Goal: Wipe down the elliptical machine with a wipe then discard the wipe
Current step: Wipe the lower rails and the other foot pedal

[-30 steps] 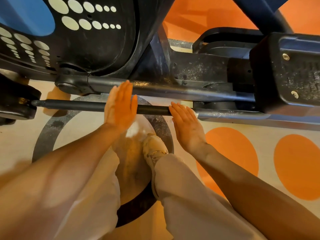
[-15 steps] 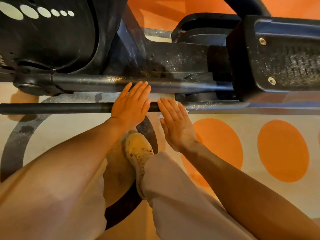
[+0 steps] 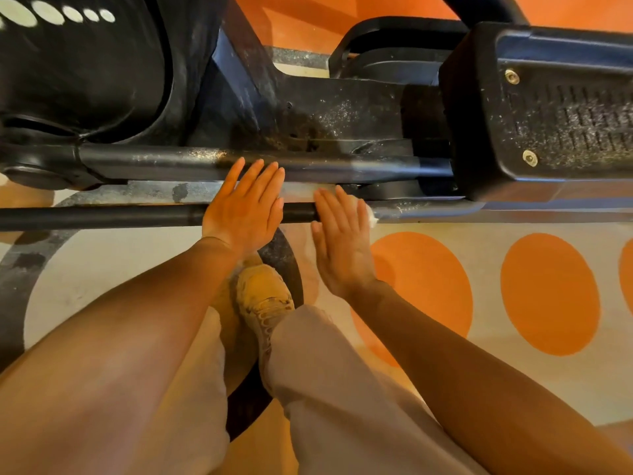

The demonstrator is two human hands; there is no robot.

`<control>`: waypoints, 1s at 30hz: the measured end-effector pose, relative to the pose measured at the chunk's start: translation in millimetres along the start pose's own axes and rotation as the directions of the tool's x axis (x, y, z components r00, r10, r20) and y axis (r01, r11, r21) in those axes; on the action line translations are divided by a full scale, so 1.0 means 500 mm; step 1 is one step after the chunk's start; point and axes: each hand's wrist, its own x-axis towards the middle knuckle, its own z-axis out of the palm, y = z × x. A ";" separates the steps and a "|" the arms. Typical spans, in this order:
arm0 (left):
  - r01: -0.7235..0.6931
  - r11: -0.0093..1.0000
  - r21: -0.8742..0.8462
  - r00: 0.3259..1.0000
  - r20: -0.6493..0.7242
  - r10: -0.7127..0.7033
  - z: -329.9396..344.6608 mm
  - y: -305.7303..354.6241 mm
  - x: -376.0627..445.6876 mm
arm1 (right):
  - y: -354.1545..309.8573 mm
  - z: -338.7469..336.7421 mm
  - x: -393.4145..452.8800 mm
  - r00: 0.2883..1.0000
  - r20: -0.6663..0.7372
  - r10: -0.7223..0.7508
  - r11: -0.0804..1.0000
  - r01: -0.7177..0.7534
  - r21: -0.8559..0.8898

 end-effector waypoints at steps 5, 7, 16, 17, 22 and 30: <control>-0.002 1.000 0.001 1.000 0.015 0.002 -0.004 -0.001 -0.001 | 0.060 -0.031 0.003 0.998 -0.054 0.019 0.998 -0.015 0.063; -0.006 1.000 0.000 1.000 0.022 0.006 -0.001 -0.003 -0.001 | 0.117 -0.053 0.000 0.973 -0.166 0.163 0.986 -0.158 0.045; 0.022 0.999 -0.035 0.999 0.040 -0.021 -0.001 0.000 0.001 | 0.073 -0.037 0.001 0.965 -0.154 0.214 0.966 -0.185 0.181; 0.024 0.999 -0.037 0.999 0.042 -0.023 -0.001 0.001 0.000 | 0.062 -0.032 -0.001 0.976 -0.125 0.176 0.968 -0.149 0.201; 0.031 0.997 -0.067 0.999 0.037 -0.028 -0.003 0.001 -0.001 | 0.100 -0.046 -0.004 0.990 -0.130 0.053 0.984 -0.029 0.176; 0.012 0.996 -0.090 0.999 0.047 -0.008 0.003 -0.005 0.000 | 0.213 -0.080 -0.007 0.901 -0.266 0.343 0.938 -0.345 0.044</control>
